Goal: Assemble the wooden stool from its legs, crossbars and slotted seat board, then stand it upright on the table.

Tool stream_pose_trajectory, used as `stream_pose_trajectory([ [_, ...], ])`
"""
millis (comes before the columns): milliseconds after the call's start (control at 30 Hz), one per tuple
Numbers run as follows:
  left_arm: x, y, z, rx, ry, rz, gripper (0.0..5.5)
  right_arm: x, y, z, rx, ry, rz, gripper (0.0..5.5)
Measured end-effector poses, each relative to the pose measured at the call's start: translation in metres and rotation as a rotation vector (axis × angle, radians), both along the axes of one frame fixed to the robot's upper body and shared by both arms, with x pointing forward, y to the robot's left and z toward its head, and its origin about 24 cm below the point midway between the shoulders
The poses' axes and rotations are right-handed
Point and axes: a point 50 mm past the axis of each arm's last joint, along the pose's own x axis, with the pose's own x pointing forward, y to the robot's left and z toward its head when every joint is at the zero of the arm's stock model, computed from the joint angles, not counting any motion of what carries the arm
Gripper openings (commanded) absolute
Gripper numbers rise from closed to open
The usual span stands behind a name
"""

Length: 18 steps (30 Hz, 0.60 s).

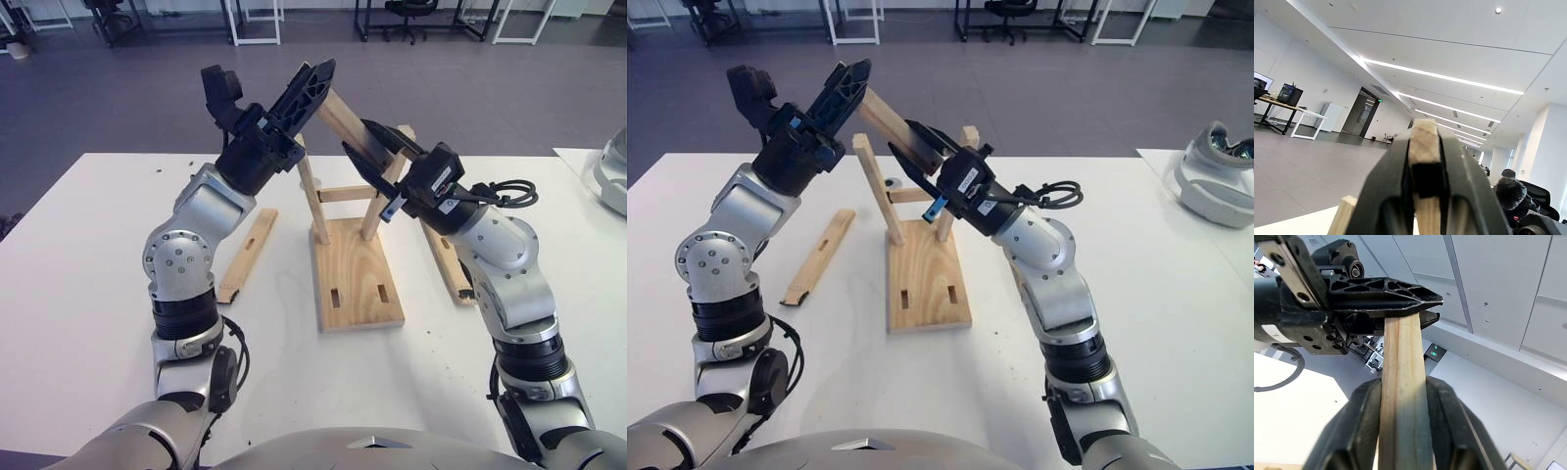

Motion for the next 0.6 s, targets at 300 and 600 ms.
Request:
stream_pose_trajectory([
  [300,-0.005,0.13,-0.102,0.41,0.221,0.482,0.41,0.001,-0.022,-0.029,-0.017,0.114,-0.114,2.62],
  [600,0.025,0.164,-0.152,0.24,0.444,0.586,0.41,0.006,-0.035,-0.092,-0.061,0.288,-0.21,2.62],
])
